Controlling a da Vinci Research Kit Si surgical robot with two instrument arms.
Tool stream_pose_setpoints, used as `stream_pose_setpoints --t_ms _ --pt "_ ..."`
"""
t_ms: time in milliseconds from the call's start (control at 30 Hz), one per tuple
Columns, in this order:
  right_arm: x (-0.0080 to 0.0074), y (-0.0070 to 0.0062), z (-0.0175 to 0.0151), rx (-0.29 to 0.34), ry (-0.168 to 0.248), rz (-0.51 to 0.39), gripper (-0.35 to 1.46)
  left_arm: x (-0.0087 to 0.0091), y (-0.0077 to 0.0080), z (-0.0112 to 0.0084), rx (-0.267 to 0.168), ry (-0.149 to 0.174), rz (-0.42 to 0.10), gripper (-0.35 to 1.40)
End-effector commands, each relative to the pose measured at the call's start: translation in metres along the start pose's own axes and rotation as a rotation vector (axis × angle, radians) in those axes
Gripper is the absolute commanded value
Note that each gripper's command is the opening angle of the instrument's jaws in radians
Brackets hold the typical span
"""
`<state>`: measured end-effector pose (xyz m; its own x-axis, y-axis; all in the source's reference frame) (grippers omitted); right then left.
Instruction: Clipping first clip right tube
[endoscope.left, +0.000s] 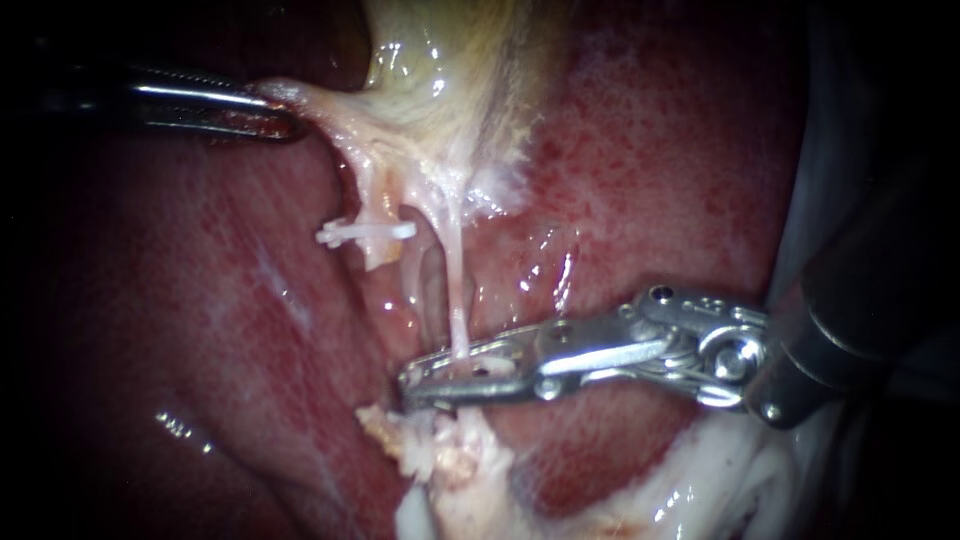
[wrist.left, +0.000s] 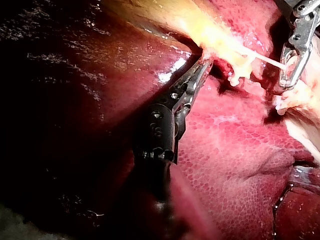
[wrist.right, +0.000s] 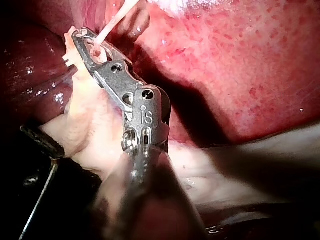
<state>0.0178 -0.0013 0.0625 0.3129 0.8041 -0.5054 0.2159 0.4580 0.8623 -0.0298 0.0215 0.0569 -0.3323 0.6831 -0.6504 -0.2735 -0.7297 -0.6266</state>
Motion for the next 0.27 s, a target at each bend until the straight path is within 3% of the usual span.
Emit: stream_pose_setpoints --t_ms 33,267 --pt "-0.0002 0.0001 0.0000 0.002 -0.002 0.000 -0.35 0.0000 0.0000 0.0000 0.000 0.000 0.000 -0.35" --pt "-0.0003 0.0002 -0.0001 0.002 -0.005 -0.001 -0.35 0.0000 0.0000 0.0001 0.000 0.000 0.000 -0.35"
